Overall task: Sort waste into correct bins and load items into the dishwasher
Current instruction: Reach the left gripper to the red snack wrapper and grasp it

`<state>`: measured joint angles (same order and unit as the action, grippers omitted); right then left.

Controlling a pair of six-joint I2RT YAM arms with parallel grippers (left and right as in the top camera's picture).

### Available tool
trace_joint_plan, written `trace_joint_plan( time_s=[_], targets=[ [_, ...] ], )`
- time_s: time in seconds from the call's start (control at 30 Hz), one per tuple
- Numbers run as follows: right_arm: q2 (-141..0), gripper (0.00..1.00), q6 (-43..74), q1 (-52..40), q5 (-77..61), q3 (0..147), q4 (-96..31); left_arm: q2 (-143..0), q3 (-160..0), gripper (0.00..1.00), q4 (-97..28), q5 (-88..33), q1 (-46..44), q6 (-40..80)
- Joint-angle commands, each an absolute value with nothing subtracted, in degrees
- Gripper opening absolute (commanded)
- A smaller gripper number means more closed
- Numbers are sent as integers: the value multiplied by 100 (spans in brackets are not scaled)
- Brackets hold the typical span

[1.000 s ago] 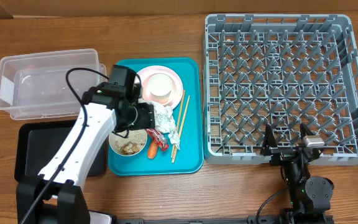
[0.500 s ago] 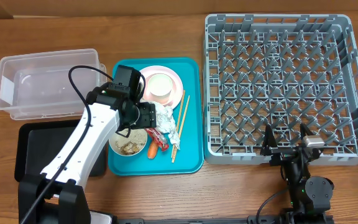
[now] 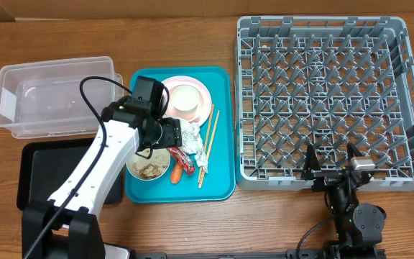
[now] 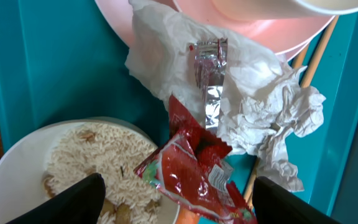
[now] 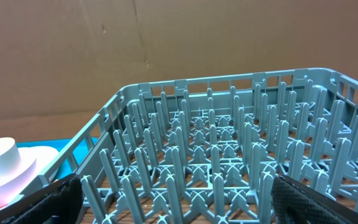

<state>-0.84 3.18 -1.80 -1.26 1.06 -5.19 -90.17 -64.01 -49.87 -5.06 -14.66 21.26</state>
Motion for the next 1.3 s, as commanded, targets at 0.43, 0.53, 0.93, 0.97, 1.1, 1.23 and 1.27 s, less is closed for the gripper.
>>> trace_joint_plan(
  time_s=[0.43, 0.53, 0.93, 0.97, 1.1, 1.23, 1.27],
  targets=[
    [-16, 100, 316, -141, -139, 45, -473, -9076, -6047, 76, -4488, -447, -1533, 2410],
    [-16, 100, 316, -141, -139, 45, -473, -9076, -6047, 76, -4484, -438, -1605, 2425],
    [-16, 100, 316, -141, -141, 45, -473, -9078, -6047, 76, -4517, -71, -1809, 2425],
    [-16, 100, 316, -141, -139, 45, -473, -9078, -6045, 75, -4528, -16, -1809, 2425],
    [-16, 100, 318, -141, -139, 45, -473, -9078, -6045, 76, -4563, 40, -1809, 2427],
    [-16, 100, 316, -141, -139, 45, -473, -9078, -6005, 76, -4554, 43, -1809, 2429],
    [-16, 100, 316, -141, -139, 45, -473, -9080, -5990, 76, -4545, 43, -1809, 2429]
  ],
)
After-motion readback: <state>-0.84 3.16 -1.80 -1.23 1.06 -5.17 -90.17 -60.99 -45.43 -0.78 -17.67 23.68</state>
